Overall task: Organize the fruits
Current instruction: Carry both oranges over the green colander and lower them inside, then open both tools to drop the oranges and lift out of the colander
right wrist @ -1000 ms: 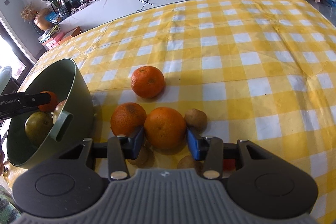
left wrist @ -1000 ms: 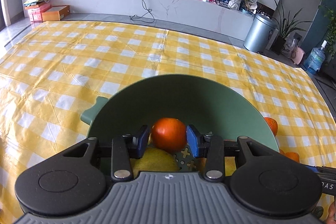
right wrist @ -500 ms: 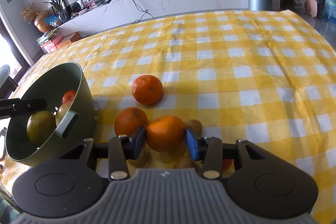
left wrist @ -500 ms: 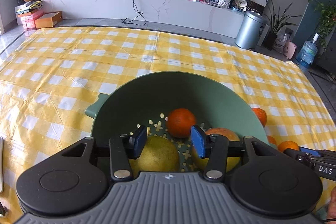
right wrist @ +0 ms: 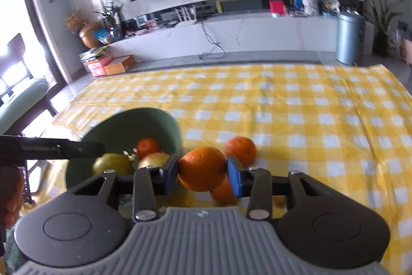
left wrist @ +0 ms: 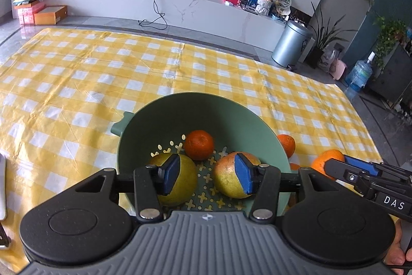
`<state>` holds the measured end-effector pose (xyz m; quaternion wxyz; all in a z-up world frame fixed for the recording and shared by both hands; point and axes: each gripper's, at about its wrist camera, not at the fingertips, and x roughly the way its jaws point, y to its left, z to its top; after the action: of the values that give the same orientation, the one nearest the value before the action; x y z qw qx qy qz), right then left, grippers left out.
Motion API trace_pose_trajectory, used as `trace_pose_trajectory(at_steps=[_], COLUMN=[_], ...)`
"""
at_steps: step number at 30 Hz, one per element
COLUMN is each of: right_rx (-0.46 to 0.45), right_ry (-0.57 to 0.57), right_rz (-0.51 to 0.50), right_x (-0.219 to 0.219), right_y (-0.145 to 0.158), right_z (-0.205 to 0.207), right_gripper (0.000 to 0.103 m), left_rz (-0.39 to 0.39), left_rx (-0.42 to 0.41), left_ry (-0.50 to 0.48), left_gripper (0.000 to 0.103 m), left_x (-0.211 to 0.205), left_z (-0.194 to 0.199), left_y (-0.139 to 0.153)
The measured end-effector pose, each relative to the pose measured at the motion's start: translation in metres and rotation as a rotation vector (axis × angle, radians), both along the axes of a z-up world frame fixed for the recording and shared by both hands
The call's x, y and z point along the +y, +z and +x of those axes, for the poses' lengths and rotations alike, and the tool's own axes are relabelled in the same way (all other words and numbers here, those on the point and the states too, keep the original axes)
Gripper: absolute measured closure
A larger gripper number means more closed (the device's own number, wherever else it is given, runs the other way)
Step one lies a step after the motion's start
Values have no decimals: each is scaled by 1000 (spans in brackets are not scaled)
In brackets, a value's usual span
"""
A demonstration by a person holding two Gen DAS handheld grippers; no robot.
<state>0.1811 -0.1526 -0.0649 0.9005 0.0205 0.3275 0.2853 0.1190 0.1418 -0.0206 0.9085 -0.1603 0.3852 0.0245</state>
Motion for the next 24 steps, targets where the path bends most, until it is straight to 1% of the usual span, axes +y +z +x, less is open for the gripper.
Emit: trace_pose_trajectory(at_steps=[3,5,8,10,12,15,19,24], right_rx=[-11,-20,-40,-35,-5,67,141,185], right_ry=[73,126,211,265,316,364,380,403], right_rz=[-7,-32,-101,-145,-185,-232,-294,-341], right_x=[21,39,67,86,102,122,138,148], right_y=[12,16,17,13,6,-4,-18,-27], right_z=[-2,-3,-6,-7,-2,6,14,18], right_gripper=[65,65,65,65,65,65,65,65], left_rz=[-58,-89,-98,-105,-120,-139,-150,-165], left_rx=[-4,-9,-16,-16,-12,-3,13,34], left_ry=[14,17,22,30,39,43,42,46], left_gripper=[45,45,45,45,45,45,45,45], left_x=[8,12,16,18,21,23,24,27], left_z=[-3,-5,-8,-9,-10,-10,-8,-6], left_y=[2,4,5,5,4,0,-5,-12])
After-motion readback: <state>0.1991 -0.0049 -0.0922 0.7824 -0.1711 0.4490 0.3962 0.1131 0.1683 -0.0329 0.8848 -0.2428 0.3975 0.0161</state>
